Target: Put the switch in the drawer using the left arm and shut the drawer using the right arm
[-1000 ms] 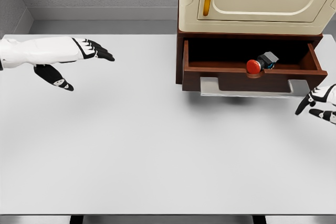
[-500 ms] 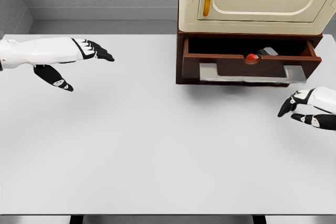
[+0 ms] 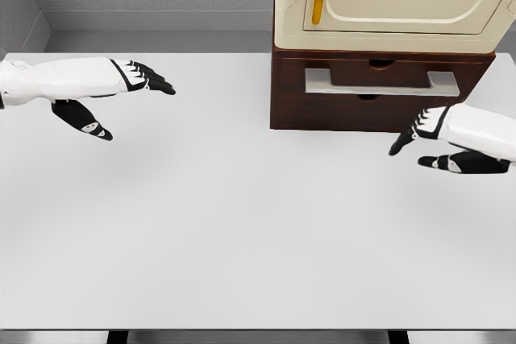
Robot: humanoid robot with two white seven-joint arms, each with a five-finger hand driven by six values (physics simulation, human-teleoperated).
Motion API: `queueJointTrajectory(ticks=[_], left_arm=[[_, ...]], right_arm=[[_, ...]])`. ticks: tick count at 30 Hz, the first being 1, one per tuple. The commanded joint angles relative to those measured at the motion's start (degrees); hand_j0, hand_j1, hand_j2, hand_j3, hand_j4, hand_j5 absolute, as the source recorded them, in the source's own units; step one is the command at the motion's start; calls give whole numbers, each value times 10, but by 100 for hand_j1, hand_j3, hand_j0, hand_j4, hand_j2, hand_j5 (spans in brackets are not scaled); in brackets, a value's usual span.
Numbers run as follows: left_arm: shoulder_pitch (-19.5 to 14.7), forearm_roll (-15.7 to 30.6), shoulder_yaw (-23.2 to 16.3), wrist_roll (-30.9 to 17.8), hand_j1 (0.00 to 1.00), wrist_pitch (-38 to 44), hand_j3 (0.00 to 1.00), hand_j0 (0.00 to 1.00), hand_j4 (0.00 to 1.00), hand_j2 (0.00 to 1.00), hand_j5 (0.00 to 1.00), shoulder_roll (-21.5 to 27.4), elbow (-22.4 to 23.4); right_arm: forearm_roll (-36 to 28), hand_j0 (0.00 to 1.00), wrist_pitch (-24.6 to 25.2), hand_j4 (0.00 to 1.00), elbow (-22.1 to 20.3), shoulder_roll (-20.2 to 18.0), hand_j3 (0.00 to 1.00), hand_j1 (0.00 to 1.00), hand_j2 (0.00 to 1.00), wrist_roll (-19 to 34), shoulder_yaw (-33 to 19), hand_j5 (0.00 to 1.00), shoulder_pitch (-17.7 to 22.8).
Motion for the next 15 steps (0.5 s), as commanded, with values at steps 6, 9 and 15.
queueJointTrajectory(ticks=[6,9,15], left_arm=[[12,4,0,3,100,2,100,100,100,100,100,7,2],[15,5,-1,3,100,2,100,100,100,100,100,8,2],[24,5,-17,3,100,2,100,100,100,100,100,8,3]], right_arm=[[11,100,1,100,-1,12,100,100,100,0,74,100,-30],[11,100,1,100,-1,12,100,100,100,0,78,100,-30],[12,100,1,100,-1,12,100,100,100,0,78,100,-30]])
